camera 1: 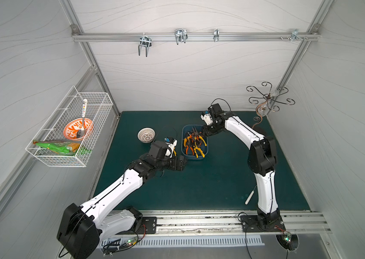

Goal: Take the pliers out of the storage box
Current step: Pick up the pliers from the storage box.

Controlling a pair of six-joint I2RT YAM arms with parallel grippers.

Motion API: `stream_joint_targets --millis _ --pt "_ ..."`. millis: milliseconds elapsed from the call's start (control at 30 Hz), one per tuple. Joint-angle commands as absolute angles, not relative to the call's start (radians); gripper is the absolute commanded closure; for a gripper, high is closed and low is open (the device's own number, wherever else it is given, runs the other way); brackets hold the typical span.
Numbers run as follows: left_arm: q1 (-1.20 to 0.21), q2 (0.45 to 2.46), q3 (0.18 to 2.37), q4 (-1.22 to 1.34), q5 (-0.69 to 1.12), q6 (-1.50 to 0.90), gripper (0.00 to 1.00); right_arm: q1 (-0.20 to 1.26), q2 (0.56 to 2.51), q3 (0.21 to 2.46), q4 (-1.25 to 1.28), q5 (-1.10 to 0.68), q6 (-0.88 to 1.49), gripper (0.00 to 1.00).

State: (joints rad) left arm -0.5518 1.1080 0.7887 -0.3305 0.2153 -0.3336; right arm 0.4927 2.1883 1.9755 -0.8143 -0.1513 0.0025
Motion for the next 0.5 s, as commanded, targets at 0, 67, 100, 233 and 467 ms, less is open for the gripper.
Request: stream_joint_targets --millis 0,67,100,233,467 --pt "-0.554 1.116 0.793 -0.283 0.201 -0.313 0.00 0.502 2.209 1.994 -0.895 -0.218 -0.010 0.54" --pt "-0.555 1.118 0.792 -0.279 0.200 -0.311 0.00 0.511 2.201 1.980 -0.896 -0.216 -0.019 0.55" --pt "-0.555 1.121 0.792 -0.278 0.199 -0.311 0.00 0.514 2.195 1.976 -0.895 -0.215 -0.021 0.56" --pt "-0.554 1.134 0.796 -0.275 0.207 -0.308 0.00 0.514 2.198 1.970 -0.885 -0.171 -0.028 0.58" --pt "-0.554 1.142 0.816 -0.279 0.214 -0.301 0.00 0.522 2.291 2.068 -0.923 -0.051 -0.055 0.56"
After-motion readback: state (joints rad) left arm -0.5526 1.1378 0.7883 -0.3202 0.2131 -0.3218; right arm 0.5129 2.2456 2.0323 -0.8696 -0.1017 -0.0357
